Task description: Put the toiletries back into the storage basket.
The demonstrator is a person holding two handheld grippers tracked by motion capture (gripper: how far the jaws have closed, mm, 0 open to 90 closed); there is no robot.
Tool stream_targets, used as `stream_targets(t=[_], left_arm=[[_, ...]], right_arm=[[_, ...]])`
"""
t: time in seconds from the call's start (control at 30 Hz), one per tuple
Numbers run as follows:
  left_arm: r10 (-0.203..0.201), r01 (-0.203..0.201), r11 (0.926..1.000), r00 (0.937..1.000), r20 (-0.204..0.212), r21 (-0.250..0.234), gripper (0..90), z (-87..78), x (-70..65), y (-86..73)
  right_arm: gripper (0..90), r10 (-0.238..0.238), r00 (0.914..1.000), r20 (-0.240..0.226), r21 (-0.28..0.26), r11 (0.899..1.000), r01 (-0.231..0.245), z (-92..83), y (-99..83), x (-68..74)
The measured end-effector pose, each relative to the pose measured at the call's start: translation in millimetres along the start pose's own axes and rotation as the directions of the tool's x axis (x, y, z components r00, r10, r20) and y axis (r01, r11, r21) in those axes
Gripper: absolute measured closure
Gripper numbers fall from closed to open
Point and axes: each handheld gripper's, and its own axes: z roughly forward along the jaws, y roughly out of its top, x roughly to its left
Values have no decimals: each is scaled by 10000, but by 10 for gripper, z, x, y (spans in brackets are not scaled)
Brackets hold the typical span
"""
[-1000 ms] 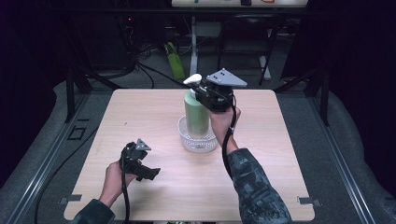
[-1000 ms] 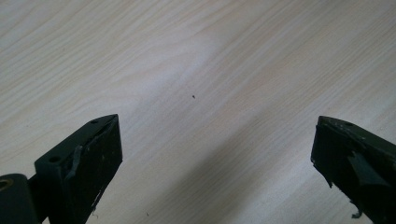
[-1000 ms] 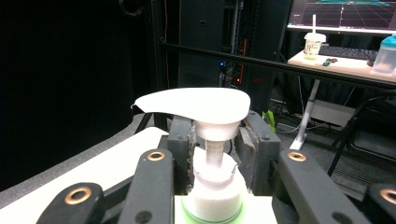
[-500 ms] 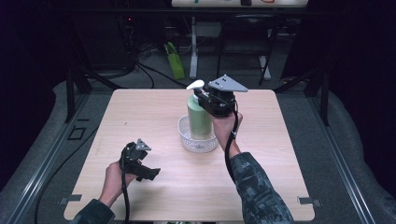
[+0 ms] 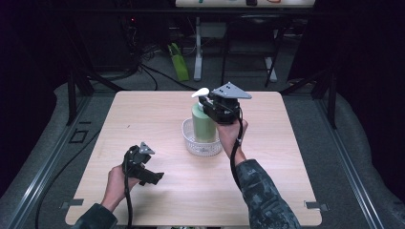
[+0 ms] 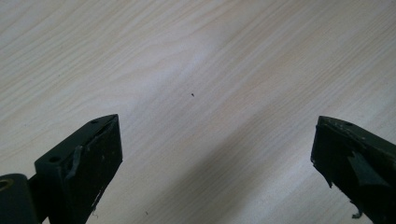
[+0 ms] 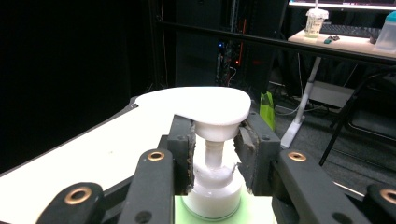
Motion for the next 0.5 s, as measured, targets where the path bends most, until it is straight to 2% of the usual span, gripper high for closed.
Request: stream_targets(t=[0.5], left_arm=[[-9,9,10000,10000,-7,-27,20,-3,-4,1]], right_arm=[[680,167,9998,51,53,9998,-167,7,-133,16]])
